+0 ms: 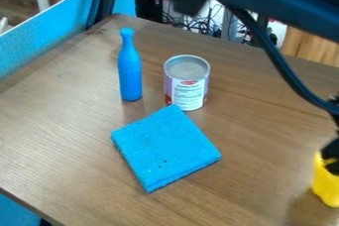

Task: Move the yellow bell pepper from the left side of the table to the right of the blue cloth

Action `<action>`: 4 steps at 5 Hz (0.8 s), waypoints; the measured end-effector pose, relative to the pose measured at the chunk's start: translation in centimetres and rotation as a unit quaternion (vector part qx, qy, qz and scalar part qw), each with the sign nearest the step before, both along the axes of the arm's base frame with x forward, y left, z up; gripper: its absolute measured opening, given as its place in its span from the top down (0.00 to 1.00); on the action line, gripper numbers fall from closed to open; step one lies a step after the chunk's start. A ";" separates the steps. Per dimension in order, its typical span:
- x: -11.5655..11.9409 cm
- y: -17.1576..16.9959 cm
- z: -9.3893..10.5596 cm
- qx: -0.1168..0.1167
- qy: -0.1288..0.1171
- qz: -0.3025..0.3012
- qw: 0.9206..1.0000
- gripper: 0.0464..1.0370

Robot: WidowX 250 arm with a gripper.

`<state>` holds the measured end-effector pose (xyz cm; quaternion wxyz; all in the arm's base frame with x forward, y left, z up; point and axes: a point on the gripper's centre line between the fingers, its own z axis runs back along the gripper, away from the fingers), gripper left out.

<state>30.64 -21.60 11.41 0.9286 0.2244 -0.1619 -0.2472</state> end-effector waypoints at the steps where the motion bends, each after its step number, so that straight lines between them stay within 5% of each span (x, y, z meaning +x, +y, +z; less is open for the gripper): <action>1: 1.6 2.8 0.1 -0.005 -0.002 0.036 0.999 0.94; 2: 1.5 3.3 0.0 -0.004 0.000 0.031 1.000 0.90; 4: 0.9 3.5 0.2 -0.012 0.006 0.031 0.999 0.40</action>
